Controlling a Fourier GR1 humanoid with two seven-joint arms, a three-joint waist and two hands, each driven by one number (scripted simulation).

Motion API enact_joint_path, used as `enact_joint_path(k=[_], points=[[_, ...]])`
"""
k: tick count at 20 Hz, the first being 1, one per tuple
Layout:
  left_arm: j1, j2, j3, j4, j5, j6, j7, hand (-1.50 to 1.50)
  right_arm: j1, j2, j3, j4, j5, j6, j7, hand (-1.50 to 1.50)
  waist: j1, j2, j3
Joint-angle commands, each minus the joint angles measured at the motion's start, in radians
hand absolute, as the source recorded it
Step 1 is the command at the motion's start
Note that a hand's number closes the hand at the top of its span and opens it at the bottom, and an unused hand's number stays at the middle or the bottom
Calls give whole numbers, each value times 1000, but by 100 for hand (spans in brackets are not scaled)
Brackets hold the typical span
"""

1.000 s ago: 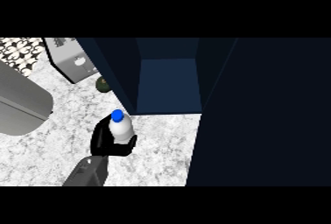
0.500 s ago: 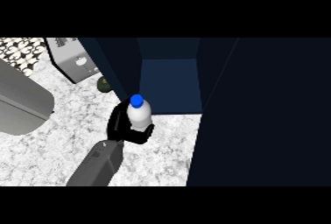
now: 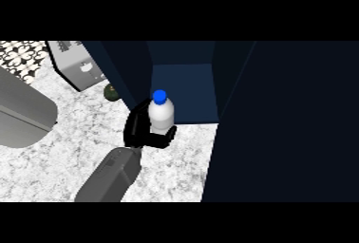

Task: Pick up the bottled water, place it into the cabinet and close the cabinet

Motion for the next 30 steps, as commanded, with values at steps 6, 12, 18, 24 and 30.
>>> enact_joint_path(k=[6,12,18,24,30], points=[[-186,-14,-201,-89,129,225,83,150,27,5,-135,30,-264,98,-30,-150,-25,1,-2],[-425,-14,-167,96,218,289,123,150,62,-24,-248,55,-381,181,-50,-150,-41,9,-2],[-532,-14,-251,190,292,400,122,150,-9,-107,-338,185,-463,238,-46,-150,-44,14,-2],[-530,-14,-234,364,323,384,60,150,13,-96,-357,170,-508,276,-53,-150,-72,23,-2],[-582,-15,-210,506,316,340,36,150,-32,-148,-395,183,-562,238,2,-150,-68,32,-3]])
